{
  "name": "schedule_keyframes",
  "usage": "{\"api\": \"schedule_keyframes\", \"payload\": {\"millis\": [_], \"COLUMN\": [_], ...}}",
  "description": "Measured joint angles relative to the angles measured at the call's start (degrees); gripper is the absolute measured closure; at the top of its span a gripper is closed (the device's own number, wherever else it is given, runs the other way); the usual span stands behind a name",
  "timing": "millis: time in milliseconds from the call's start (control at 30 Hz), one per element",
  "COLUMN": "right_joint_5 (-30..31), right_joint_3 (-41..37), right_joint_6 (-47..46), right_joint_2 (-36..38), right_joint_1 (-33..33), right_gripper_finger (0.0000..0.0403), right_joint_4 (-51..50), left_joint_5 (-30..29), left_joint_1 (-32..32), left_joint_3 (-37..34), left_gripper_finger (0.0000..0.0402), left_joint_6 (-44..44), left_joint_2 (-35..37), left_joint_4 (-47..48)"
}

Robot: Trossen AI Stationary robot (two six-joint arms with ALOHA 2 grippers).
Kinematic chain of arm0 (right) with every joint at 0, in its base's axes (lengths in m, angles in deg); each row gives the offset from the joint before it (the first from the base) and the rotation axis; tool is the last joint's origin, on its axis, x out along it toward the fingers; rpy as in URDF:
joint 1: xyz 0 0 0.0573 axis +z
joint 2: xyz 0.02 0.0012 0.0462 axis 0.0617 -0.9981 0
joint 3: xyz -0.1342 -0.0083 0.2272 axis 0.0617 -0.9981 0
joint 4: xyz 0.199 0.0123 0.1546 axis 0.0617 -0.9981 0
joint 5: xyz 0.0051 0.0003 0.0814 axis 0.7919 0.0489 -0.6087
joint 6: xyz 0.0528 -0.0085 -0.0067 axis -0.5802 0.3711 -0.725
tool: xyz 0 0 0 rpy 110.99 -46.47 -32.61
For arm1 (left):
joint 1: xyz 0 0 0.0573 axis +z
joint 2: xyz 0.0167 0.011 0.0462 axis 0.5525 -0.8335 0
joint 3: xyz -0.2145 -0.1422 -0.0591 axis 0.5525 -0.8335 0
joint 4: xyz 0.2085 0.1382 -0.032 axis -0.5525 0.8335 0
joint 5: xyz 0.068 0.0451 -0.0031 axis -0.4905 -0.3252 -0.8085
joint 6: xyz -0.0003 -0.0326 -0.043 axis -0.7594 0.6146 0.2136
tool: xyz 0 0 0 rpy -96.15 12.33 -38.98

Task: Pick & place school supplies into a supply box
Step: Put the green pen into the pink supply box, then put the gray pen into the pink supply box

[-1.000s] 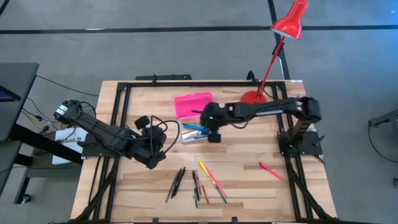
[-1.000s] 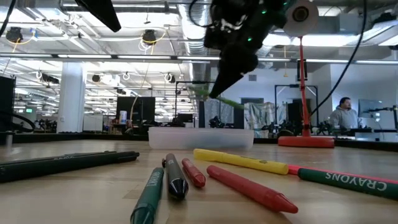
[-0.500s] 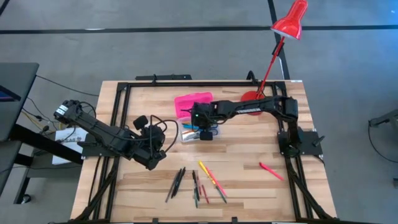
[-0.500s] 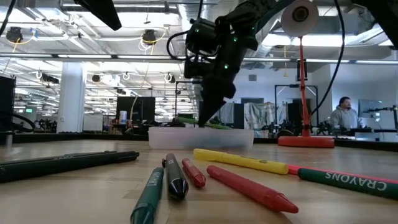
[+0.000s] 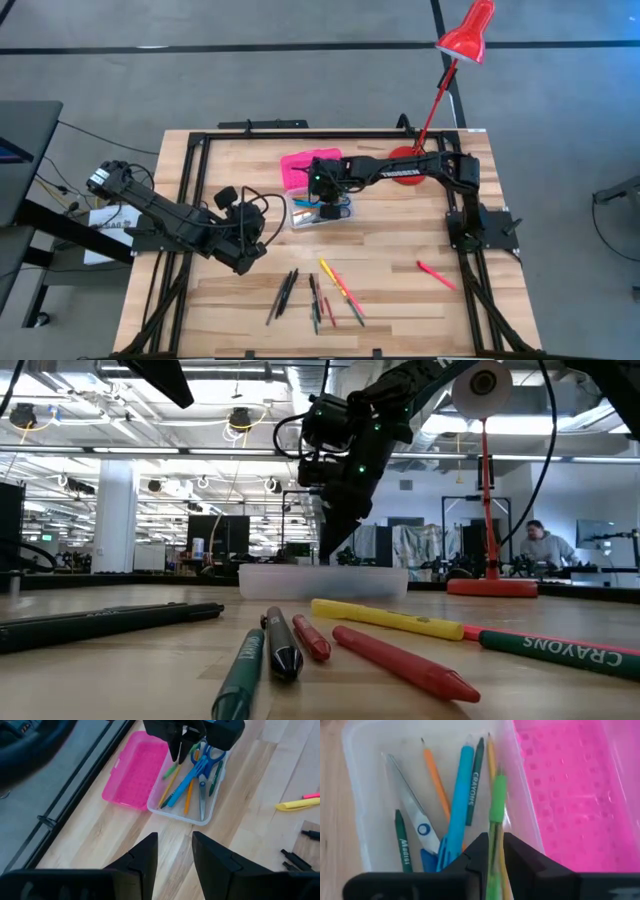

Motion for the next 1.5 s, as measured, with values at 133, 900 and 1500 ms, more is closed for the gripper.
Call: {"api": "schedule_keyframes", "payload": {"millis": [133,900,1500], "right_joint_5": [-0.04,-0.29,-0.17], "right_joint_3": [-0.01,-0.06,-11.07], "right_joint_6": [0.07,-10.57,-15.5], "right_joint_2": [0.0,18.21,40.14], "right_joint_1": [0.11,2.76,18.41], "right_gripper_finger": [0.0349,0.0348,0.0349], "right_joint_4": [1.09,-13.87,-18.9], "left_joint_5": [0.0,4.96,21.07], "left_joint_1": [0.0,-4.06,-11.44], "left_joint_3": [0.0,0.0,0.02], "left_gripper_finger": [0.0286,0.0286,0.0286], "left_joint_6": [0.0,12.9,33.71], "left_joint_2": [0.0,-0.06,-11.11], "left_joint_4": [-0.02,-4.42,-15.81]}}
